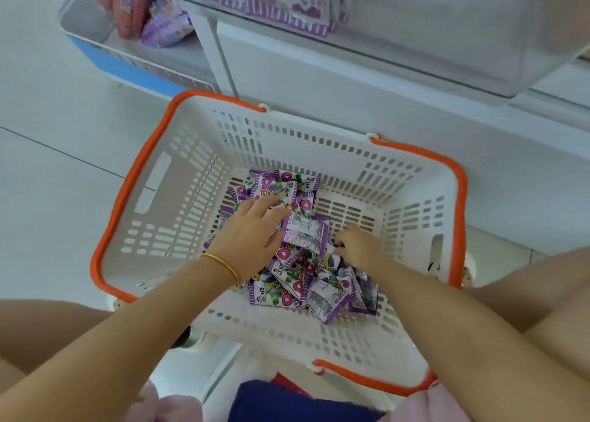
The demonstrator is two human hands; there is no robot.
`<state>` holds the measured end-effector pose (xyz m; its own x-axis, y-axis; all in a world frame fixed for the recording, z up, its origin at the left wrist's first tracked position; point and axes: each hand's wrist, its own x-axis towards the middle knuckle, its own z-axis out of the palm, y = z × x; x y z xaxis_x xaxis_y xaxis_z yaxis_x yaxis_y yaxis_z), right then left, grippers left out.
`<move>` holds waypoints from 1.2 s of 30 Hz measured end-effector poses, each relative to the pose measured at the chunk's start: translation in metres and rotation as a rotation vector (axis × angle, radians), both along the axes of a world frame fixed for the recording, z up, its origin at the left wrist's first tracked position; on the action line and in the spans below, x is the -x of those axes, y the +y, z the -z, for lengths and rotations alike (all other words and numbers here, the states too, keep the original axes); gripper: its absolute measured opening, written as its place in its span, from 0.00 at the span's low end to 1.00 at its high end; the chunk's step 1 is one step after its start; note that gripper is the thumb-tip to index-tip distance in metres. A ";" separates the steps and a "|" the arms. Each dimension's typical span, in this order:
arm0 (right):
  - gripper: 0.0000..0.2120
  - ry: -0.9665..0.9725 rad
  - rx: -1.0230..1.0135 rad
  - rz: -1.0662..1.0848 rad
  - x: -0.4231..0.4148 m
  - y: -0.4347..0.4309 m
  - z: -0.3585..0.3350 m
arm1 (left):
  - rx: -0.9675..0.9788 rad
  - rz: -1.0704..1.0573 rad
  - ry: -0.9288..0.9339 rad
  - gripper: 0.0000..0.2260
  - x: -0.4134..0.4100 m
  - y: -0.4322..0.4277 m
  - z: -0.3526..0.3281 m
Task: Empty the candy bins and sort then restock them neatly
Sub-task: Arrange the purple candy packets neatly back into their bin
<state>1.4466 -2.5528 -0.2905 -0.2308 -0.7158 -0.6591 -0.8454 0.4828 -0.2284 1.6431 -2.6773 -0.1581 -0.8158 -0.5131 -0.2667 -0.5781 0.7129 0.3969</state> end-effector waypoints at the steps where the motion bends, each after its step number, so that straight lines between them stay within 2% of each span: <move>1: 0.09 0.005 0.036 0.027 0.001 0.000 -0.003 | 0.002 0.007 0.009 0.15 0.002 0.000 -0.001; 4: 0.20 0.043 0.075 0.008 0.014 -0.008 -0.032 | -0.035 0.008 -0.032 0.18 0.011 0.001 -0.006; 8: 0.08 0.105 0.133 -0.183 0.031 -0.029 -0.114 | -0.207 -0.055 -0.027 0.22 0.027 0.007 -0.022; 11: 0.11 0.023 0.199 -0.201 0.034 -0.036 -0.184 | -0.406 -0.176 0.062 0.27 0.037 0.012 -0.040; 13: 0.08 -0.123 0.278 -0.101 0.030 -0.035 -0.223 | -0.570 -0.241 0.154 0.27 0.041 0.013 -0.053; 16: 0.08 -0.345 0.392 0.192 0.022 -0.028 -0.258 | -0.601 -0.279 0.233 0.14 0.041 0.010 -0.072; 19: 0.11 -0.648 0.364 0.489 0.020 -0.023 -0.265 | -0.642 -0.388 0.312 0.11 0.032 0.001 -0.092; 22: 0.08 -0.780 0.289 0.703 0.016 -0.024 -0.265 | -0.496 -0.425 0.333 0.07 0.020 -0.006 -0.115; 26: 0.02 -1.128 0.142 1.059 -0.003 -0.029 -0.265 | -0.360 -0.319 0.356 0.07 0.007 -0.002 -0.129; 28: 0.07 -1.242 0.076 1.203 -0.007 -0.031 -0.266 | -0.284 -0.282 0.401 0.08 0.006 -0.001 -0.130; 32: 0.06 -1.349 -0.003 1.357 -0.004 -0.036 -0.267 | -0.155 -0.332 0.517 0.12 0.009 -0.012 -0.128; 34: 0.09 -1.370 -0.040 1.344 -0.005 -0.038 -0.263 | -0.306 -0.312 0.487 0.14 0.012 -0.011 -0.125; 36: 0.10 -1.367 -0.063 1.330 -0.008 -0.040 -0.258 | -0.588 -0.227 0.450 0.19 0.014 0.001 -0.128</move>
